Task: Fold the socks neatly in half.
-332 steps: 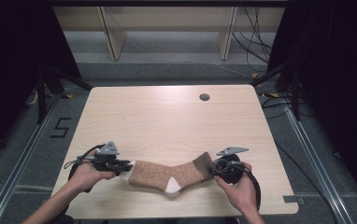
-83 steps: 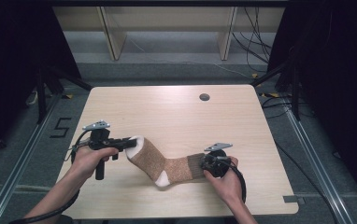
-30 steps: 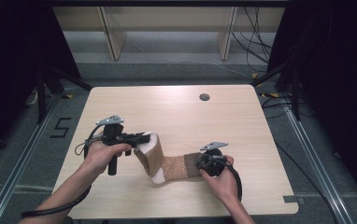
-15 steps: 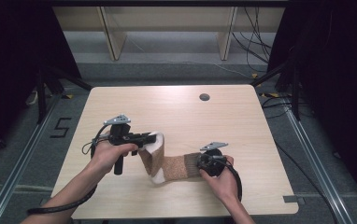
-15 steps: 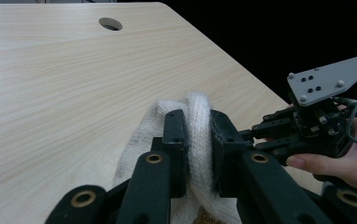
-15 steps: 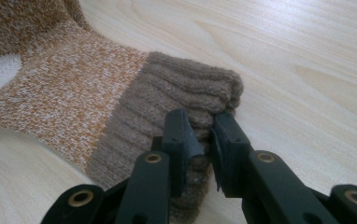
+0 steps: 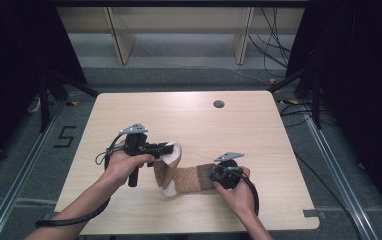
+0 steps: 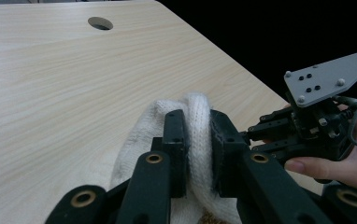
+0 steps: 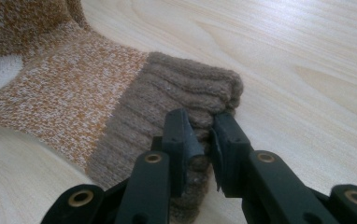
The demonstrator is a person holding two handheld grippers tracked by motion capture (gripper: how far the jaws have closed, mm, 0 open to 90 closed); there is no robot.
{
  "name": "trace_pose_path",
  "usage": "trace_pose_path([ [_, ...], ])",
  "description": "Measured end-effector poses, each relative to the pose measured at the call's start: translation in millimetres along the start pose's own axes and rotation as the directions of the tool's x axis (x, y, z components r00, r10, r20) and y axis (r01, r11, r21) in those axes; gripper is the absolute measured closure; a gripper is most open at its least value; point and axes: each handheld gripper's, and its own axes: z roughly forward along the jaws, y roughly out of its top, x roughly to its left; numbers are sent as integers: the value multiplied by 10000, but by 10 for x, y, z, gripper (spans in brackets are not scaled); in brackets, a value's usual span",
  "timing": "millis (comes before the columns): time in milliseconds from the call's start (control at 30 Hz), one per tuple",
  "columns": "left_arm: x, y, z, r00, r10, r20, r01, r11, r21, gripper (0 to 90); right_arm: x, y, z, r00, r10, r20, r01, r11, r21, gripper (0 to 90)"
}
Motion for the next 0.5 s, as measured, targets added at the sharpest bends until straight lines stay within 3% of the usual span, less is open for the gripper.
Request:
trace_pose_path([
  [500,-63,-17,177,9997,217,61,-217,9997,63,779,0,-5,4,10000,56,-35,-56,10000,-56,773],
])
